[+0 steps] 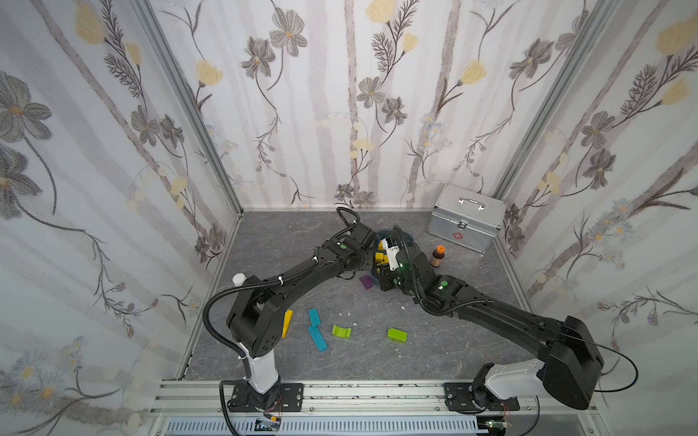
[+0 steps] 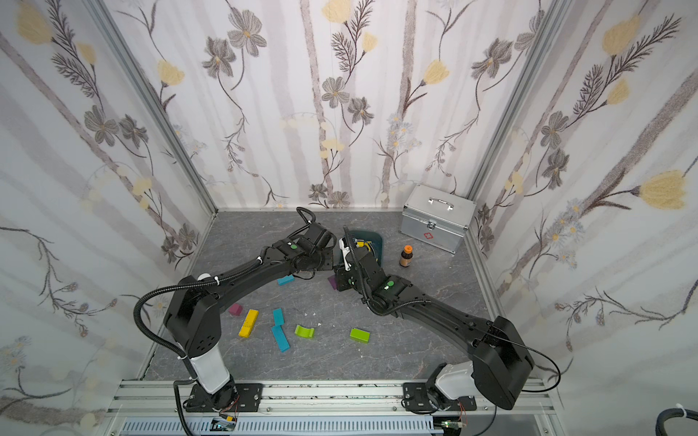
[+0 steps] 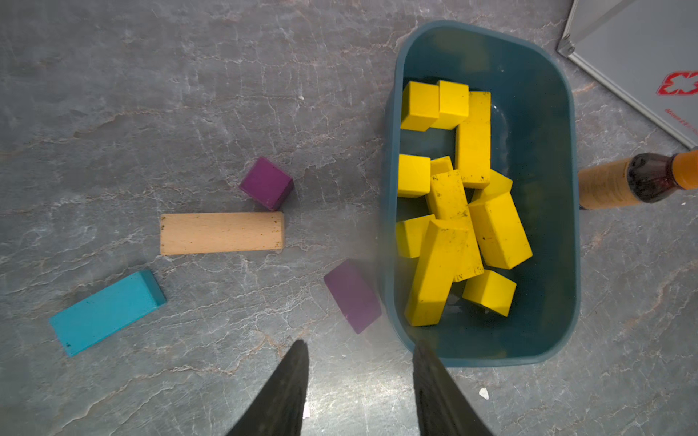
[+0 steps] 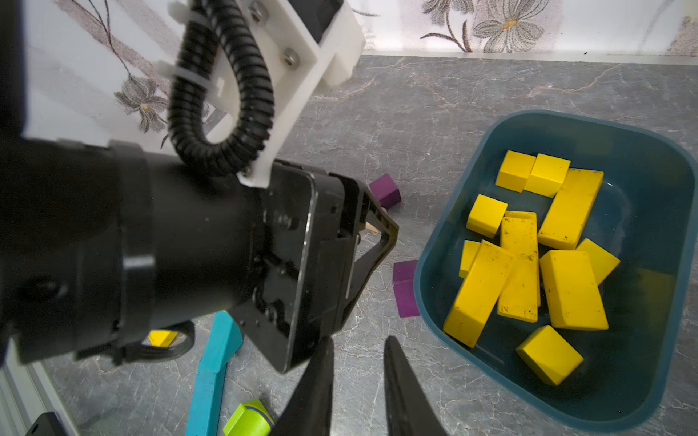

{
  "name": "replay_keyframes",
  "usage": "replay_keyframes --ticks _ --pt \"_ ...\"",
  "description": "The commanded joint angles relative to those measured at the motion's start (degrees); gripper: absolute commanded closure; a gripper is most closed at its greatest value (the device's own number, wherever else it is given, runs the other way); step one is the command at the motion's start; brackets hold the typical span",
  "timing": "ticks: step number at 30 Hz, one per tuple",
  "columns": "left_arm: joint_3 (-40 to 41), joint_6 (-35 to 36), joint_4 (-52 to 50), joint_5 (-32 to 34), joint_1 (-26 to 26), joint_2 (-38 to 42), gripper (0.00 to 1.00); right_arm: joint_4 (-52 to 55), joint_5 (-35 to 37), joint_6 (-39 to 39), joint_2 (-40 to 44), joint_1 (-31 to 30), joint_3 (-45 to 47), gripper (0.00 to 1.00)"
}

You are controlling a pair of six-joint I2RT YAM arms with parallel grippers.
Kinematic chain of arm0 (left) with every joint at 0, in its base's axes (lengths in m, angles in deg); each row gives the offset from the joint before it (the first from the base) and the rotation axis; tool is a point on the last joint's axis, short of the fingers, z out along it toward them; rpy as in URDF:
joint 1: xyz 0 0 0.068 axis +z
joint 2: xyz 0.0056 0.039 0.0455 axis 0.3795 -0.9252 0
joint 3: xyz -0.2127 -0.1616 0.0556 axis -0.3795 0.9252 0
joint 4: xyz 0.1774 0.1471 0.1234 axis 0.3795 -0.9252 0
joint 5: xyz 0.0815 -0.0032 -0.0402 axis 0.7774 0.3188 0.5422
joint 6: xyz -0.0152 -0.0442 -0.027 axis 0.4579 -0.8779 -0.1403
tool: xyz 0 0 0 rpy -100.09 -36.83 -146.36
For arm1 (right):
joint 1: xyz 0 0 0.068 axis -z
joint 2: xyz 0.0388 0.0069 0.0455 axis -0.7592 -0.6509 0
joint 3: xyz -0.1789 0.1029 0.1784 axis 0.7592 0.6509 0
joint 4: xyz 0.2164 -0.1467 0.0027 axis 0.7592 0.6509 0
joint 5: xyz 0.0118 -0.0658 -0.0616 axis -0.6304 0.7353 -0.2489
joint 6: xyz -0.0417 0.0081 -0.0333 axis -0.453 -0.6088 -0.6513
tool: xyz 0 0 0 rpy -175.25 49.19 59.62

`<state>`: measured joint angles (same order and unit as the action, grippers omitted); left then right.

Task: Pick out the yellow building blocks
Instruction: Pick up the building block from the center of the board.

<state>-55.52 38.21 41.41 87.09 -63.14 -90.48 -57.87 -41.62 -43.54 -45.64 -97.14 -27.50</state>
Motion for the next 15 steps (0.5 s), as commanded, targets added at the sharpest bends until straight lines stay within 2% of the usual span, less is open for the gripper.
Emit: replay_keyframes --ticks 1,8,15 --pt "2.18 -1.23 0.33 1.94 0.12 2.1 0.53 -3.27 -2.5 -1.84 -1.1 -1.1 -1.11 0.73" --pt "9.92 -3.57 -0.88 3.98 1.06 9.06 0.53 -6.13 -4.93 -3.4 -2.57 -3.67 -2.03 0.73" --pt "21.02 -7.46 -1.71 5.25 1.55 18.5 0.52 -8.51 -6.26 -3.55 -2.97 -6.78 -1.15 0.73"
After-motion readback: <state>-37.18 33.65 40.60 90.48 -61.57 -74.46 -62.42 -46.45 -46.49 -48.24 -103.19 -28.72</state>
